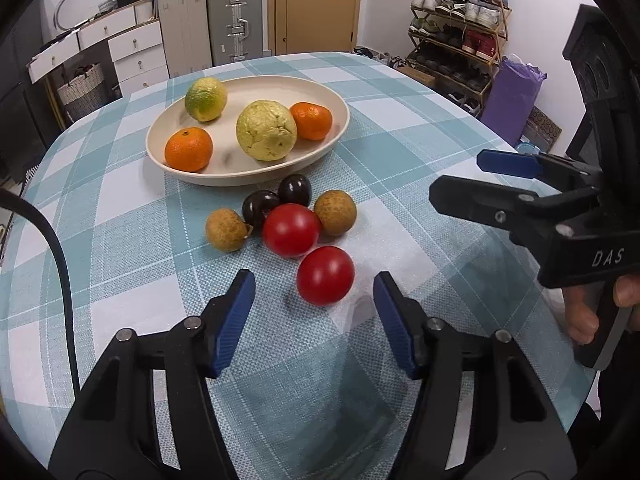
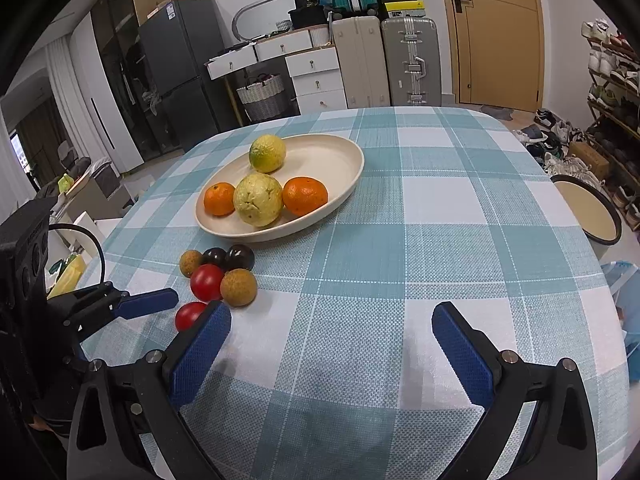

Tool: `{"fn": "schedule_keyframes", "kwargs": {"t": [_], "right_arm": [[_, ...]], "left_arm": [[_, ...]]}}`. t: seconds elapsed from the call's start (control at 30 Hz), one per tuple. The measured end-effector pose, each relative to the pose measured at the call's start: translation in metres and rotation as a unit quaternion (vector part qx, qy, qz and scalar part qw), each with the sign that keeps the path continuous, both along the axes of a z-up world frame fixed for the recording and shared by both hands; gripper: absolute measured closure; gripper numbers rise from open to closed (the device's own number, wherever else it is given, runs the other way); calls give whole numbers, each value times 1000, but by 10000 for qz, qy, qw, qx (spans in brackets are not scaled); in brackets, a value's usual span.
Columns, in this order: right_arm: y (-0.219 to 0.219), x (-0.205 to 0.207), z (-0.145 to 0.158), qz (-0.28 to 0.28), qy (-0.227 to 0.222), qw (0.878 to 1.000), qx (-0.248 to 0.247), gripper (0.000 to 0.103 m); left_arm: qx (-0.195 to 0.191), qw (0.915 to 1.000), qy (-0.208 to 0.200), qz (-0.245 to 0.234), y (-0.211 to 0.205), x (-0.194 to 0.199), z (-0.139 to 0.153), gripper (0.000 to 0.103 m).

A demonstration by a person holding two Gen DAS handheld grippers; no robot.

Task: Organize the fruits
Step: 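Move the left tool to a red tomato and close on it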

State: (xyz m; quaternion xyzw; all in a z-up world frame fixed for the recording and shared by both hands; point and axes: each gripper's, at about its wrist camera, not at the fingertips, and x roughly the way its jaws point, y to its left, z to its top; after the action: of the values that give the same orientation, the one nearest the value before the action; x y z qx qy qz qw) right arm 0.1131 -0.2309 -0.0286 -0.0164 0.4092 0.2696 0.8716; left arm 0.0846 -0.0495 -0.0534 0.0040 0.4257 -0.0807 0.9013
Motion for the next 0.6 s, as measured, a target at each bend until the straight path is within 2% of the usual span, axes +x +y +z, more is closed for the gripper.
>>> {"fn": "schedule_keyframes", "kwargs": {"t": [0.2, 0.37, 0.6], "right_arm": [[0, 2, 0, -2, 10, 10000, 13, 0], [1, 3, 0, 6, 9, 10000, -28, 0], [4, 2, 1, 53, 23, 9999, -105, 0]], "left_arm": [[-56, 9999, 26, -112, -2, 0, 0, 60], [-175, 9996, -56, -236, -2, -5, 3, 77], [-312, 9989, -228, -266, 2, -12, 11, 80]]}}
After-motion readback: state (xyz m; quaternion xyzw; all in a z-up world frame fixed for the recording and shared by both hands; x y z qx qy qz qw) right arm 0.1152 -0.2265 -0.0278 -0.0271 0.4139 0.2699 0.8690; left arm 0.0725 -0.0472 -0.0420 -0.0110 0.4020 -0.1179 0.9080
